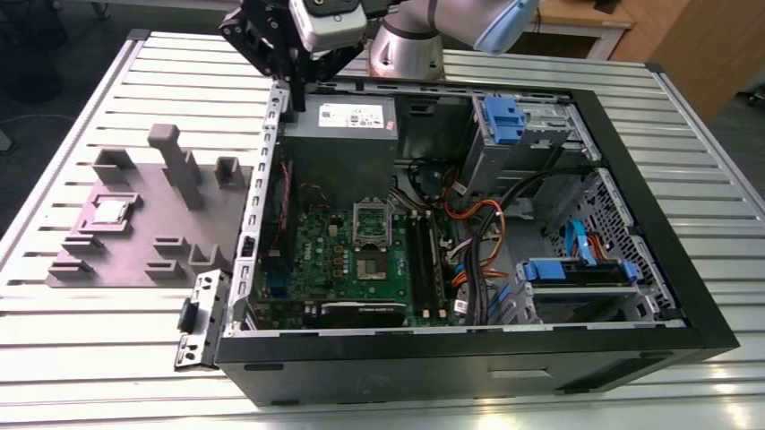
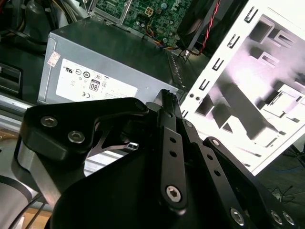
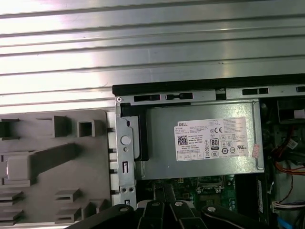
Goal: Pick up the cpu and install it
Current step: 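Reach for the cpu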
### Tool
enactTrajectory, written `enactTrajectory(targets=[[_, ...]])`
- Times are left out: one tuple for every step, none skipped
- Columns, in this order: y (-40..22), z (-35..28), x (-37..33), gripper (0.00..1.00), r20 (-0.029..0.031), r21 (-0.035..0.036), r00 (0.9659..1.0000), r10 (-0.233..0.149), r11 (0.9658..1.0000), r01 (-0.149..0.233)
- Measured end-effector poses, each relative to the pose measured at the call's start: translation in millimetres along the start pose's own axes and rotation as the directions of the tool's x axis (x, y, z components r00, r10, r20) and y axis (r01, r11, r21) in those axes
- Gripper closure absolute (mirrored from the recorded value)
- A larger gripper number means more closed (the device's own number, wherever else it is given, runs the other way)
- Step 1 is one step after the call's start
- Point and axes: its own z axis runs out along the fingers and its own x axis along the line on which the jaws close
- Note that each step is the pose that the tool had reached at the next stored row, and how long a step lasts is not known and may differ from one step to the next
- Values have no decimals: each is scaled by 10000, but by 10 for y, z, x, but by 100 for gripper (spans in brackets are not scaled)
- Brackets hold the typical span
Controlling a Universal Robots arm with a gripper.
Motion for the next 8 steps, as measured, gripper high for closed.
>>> enactTrajectory(targets=[[0,1,4,89,-2,0,10000,1,10000,-1],[-1,3,7,89,-4,1,10000,1,10000,-1],[-1,4,11,89,-6,0,10000,1,10000,-1],[-1,6,14,89,-8,0,10000,1,10000,-1],[-2,7,17,89,-11,1,10000,1,10000,-1],[-2,8,20,89,-13,1,10000,1,10000,-1],[-2,10,24,89,-14,1,10000,1,10000,-1],[-3,11,27,89,-17,2,10000,1,10000,-1]])
